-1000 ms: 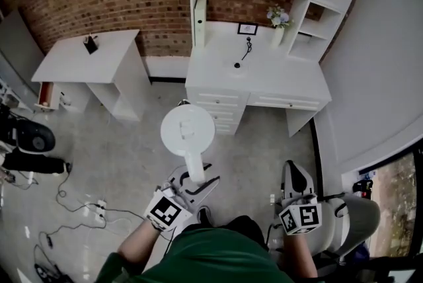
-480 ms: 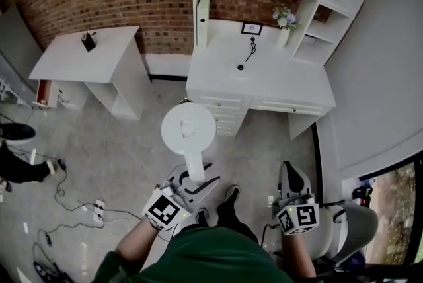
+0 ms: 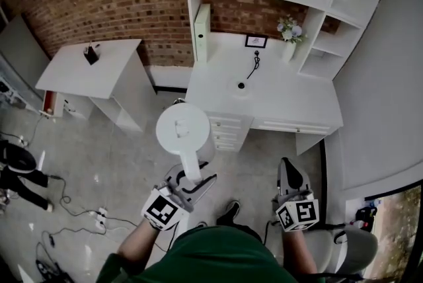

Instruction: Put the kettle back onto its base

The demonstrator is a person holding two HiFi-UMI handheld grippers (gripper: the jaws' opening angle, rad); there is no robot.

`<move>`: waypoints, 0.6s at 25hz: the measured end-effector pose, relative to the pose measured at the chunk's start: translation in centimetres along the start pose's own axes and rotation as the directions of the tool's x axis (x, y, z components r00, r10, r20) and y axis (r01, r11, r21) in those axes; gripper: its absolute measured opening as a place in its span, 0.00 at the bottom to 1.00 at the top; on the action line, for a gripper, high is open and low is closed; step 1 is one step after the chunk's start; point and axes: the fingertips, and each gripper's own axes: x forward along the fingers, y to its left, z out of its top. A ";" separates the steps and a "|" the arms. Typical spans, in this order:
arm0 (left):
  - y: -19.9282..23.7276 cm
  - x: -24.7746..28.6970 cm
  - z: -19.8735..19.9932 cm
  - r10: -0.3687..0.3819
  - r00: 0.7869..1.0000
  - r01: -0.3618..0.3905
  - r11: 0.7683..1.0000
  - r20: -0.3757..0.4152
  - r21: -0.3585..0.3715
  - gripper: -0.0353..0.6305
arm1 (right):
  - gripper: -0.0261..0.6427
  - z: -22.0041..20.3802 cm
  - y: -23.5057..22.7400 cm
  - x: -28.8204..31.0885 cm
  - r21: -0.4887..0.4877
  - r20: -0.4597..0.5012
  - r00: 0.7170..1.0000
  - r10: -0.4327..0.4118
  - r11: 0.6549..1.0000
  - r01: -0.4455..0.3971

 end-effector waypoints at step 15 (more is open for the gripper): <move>2.8 10.6 2.0 0.075 0.996 -0.075 0.997 -0.041 -0.004 0.28 | 0.06 0.5 -10.8 5.9 0.031 0.013 0.998 0.066 0.997 -0.066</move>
